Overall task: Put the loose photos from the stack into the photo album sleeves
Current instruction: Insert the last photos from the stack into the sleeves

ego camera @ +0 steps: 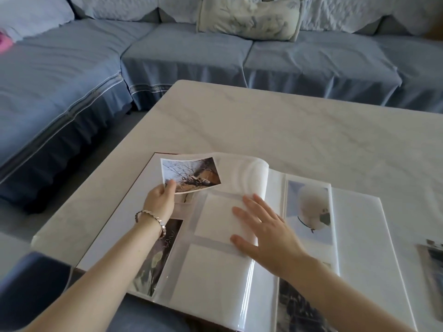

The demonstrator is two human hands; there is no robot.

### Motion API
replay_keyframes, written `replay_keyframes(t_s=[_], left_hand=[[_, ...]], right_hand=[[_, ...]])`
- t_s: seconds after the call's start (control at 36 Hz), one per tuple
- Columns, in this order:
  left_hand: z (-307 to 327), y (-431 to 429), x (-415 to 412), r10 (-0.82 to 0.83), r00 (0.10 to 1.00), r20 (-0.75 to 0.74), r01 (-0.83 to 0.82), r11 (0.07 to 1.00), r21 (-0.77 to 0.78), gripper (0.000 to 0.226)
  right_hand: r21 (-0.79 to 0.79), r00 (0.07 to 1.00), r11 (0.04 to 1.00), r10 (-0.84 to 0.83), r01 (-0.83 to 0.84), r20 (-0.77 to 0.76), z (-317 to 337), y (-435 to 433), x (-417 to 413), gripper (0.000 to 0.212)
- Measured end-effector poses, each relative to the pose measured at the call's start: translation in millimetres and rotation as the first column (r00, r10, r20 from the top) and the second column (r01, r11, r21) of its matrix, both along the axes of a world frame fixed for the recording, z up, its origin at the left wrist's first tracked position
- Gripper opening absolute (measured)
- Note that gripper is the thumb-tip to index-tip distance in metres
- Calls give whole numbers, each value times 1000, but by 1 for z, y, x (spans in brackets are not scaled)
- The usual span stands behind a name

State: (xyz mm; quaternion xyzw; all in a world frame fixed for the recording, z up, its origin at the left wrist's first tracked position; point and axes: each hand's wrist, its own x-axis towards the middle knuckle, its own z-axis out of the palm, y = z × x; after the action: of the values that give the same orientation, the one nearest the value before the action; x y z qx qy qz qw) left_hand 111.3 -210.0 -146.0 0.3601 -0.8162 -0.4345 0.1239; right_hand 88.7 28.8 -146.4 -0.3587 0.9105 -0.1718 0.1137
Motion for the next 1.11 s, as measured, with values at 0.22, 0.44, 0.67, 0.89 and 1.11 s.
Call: replay_keyframes(t_s=[0.22, 0.44, 0.67, 0.89, 1.11], left_hand=[[5, -14, -10, 162, 963, -213, -150, 986, 72, 39], [7, -8, -21, 192, 905, -381, -96, 962, 257, 26], [15, -5, -22, 33, 977, -213, 42, 940, 337, 19], [28, -24, -26, -54, 994, -94, 90, 893, 441, 7], [31, 4, -53, -268, 963, 34, 238, 900, 365, 7]], right_hand=[[-8, 1000, 1000, -9, 9, 5, -5, 3, 0, 67], [-13, 1000, 1000, -11, 11, 16, -3, 2, 0, 66], [-21, 1000, 1000, -8, 9, 29, -3, 1, 0, 65], [-43, 999, 999, 0, 1, 46, -3, 1, -2, 65], [-65, 998, 998, 4, 0, 59, -6, 0, -3, 64]])
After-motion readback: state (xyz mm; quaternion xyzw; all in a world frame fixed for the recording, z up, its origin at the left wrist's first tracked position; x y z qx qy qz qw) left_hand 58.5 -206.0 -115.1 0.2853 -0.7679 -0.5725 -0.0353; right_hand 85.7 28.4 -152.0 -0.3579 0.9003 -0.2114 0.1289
